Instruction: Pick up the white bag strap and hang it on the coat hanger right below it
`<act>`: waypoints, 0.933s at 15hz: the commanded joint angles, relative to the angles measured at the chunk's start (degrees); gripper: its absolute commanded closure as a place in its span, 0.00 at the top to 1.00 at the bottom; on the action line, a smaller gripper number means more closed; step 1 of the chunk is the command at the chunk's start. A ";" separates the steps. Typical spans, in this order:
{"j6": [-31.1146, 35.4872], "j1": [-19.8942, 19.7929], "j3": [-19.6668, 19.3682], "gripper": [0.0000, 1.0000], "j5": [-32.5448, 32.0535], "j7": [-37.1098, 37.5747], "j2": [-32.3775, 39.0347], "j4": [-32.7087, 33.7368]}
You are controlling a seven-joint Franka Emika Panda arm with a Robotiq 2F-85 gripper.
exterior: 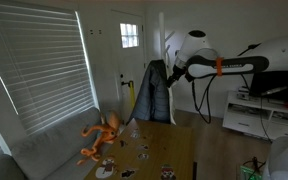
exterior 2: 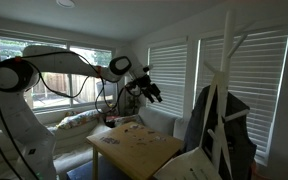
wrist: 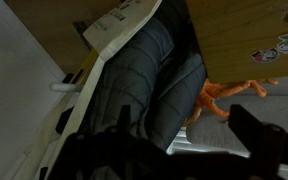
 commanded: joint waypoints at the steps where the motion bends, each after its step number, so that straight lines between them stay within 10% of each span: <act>1: 0.70 0.19 -0.72 1.00 -2.18 1.34 1.62 1.72; 14: 12.91 -4.10 -7.55 1.00 -12.80 15.08 22.80 25.15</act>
